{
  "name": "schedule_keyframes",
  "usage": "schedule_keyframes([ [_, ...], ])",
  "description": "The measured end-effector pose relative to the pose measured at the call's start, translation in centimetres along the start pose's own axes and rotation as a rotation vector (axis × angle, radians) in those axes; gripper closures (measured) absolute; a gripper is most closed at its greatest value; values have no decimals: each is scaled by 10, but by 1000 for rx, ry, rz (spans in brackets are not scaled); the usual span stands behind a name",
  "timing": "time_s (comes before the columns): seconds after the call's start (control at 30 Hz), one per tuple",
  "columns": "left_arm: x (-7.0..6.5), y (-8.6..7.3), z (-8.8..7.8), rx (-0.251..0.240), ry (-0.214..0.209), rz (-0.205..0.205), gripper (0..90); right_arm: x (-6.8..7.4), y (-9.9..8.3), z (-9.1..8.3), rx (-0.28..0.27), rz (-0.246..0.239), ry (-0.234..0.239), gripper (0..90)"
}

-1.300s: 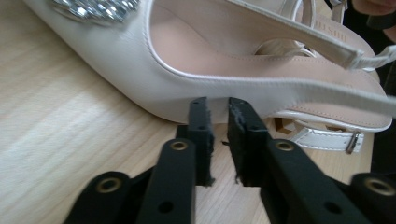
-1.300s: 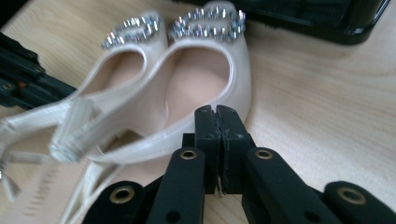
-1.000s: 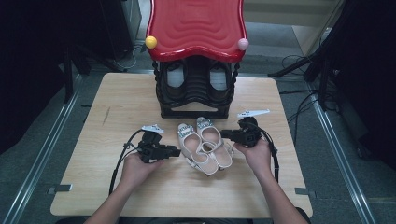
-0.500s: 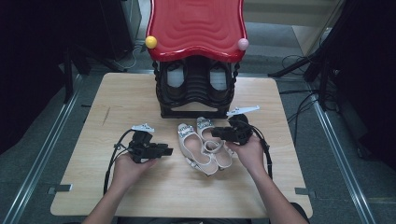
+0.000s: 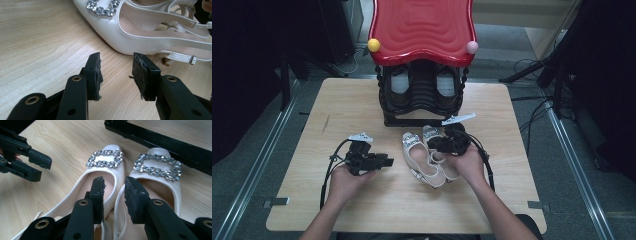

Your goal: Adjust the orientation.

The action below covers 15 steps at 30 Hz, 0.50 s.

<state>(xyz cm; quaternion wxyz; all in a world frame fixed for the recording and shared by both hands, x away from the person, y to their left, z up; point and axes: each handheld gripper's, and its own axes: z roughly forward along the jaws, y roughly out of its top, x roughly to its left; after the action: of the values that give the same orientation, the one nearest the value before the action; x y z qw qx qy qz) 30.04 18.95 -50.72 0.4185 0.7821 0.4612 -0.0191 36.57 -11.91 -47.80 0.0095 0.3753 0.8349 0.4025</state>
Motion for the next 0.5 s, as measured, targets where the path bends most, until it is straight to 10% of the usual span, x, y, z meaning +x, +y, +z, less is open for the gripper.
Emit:
schedule_keyframes([
  [0.5, 1, -5, -3, 6, 19, 1, 585, 10, 0, 21, 124, -33, -46, 614],
])
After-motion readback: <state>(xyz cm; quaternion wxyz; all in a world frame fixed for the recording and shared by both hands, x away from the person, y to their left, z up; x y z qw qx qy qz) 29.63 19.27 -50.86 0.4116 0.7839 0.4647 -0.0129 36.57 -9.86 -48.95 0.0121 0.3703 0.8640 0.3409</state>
